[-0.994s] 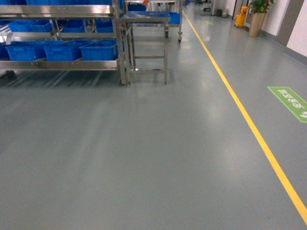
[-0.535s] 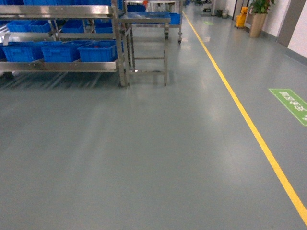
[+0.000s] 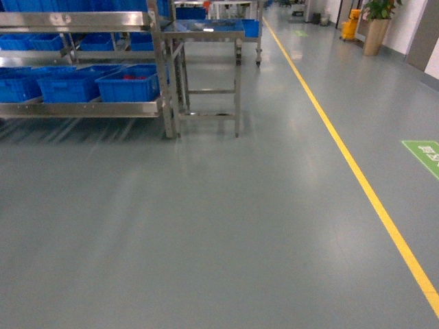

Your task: Pick blue part to blue bin on bottom shelf

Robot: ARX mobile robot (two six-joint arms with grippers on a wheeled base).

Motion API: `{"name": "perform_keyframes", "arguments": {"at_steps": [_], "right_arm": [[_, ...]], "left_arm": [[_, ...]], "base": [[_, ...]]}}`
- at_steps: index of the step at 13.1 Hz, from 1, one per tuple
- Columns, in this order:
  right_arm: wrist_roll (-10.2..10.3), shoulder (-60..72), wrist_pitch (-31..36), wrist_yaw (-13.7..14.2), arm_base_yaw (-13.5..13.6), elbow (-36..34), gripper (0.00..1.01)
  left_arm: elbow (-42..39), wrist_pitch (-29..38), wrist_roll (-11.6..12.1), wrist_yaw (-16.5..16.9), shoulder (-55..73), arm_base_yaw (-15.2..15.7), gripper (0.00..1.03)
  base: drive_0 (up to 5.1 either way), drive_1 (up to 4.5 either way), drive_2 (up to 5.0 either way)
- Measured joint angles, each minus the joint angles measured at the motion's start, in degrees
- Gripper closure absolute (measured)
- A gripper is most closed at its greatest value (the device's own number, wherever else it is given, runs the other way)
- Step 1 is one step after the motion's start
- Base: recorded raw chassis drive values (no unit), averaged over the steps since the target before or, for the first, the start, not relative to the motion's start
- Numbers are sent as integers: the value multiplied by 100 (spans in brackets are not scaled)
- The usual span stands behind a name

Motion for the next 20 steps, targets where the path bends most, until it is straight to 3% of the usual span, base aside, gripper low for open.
{"name": "perform_keyframes", "arguments": {"at_steps": [20], "right_arm": [[0,0,-17,4,0,0,3]], "left_arm": [[-2,-17,0,-4,2,2,59]], "base": [[5,437,-427]]}}
